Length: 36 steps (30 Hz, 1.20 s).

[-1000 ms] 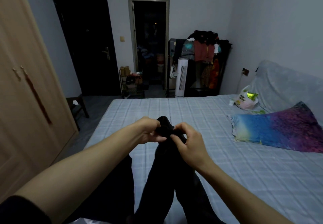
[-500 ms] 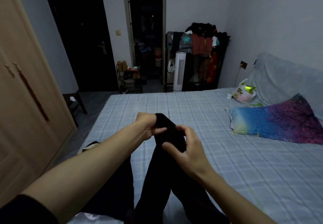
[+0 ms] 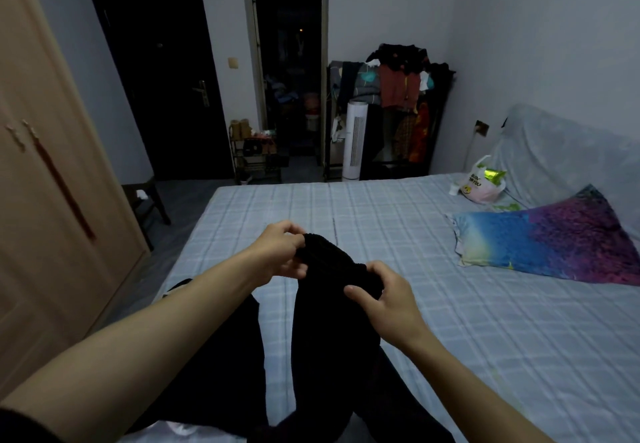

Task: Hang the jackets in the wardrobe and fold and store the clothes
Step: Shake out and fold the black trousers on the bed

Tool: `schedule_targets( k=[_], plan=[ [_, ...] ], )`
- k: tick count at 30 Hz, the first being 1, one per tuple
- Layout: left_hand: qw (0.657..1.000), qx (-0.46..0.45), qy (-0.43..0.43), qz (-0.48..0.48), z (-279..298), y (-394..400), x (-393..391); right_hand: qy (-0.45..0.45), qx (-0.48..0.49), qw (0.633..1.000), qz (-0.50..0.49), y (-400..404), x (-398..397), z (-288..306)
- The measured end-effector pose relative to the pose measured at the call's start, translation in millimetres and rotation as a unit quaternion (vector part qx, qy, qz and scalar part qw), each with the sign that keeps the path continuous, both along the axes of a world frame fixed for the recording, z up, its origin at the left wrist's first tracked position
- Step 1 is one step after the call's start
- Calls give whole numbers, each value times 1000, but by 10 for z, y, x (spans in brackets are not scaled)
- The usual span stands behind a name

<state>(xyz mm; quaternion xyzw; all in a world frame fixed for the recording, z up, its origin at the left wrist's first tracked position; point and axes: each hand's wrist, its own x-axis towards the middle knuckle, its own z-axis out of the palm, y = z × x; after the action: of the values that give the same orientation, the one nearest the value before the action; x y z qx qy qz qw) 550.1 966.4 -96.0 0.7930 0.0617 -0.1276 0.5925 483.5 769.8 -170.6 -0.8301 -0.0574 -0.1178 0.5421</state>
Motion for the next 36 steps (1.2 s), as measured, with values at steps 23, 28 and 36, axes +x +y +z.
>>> schedule_targets(
  k=[23, 28, 36],
  plan=[
    [840, 210, -385, -318, -241, 198, 81, -86, -12, 991, 100, -419, -141, 223],
    [848, 190, -378, -318, -206, 148, 74, -126, -59, 984, 111, -456, -161, 264],
    [833, 211, -395, -326, -107, 258, 25, -124, -131, 981, 77, -515, -60, 330]
  ],
)
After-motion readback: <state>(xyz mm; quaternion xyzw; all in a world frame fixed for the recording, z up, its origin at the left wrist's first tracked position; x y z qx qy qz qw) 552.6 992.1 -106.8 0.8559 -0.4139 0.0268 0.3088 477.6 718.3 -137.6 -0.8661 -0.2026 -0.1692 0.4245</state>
